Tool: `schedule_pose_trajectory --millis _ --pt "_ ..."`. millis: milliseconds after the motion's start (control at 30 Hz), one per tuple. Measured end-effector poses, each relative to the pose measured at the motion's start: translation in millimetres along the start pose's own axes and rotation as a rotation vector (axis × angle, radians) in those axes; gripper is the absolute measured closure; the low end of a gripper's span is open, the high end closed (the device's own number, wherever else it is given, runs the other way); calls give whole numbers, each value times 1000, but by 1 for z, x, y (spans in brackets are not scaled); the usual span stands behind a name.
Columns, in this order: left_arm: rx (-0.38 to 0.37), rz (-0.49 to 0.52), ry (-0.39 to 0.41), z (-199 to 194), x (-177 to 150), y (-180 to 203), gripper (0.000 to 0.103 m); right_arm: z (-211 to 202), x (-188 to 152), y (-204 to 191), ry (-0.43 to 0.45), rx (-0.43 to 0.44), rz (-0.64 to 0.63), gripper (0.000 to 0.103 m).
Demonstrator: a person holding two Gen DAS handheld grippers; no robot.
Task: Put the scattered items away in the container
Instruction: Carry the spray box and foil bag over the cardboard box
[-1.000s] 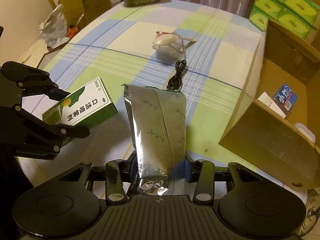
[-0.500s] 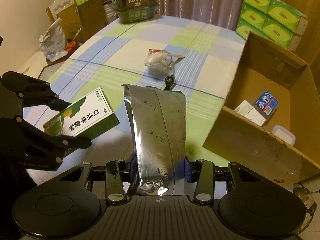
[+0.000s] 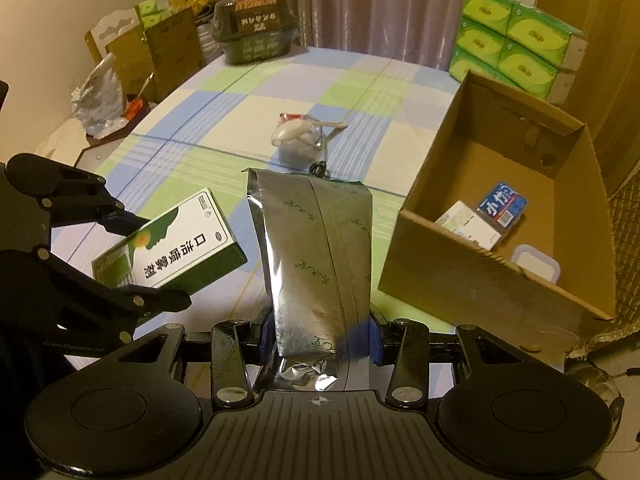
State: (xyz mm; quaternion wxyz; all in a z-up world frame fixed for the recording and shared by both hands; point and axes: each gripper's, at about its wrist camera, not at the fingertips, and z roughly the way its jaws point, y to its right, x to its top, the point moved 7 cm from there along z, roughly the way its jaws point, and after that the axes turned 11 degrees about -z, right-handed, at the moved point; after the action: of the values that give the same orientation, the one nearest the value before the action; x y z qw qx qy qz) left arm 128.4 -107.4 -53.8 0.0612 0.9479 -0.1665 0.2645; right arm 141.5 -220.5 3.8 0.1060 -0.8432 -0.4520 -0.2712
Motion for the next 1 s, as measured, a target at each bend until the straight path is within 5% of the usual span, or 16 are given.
schedule_pose_trajectory --millis 533,1000 --pt "-44 42 77 -14 73 43 52 -48 23 59 96 -90 68 62" --pt "-116 -21 103 15 138 80 52 -58 17 146 113 -175 183 62"
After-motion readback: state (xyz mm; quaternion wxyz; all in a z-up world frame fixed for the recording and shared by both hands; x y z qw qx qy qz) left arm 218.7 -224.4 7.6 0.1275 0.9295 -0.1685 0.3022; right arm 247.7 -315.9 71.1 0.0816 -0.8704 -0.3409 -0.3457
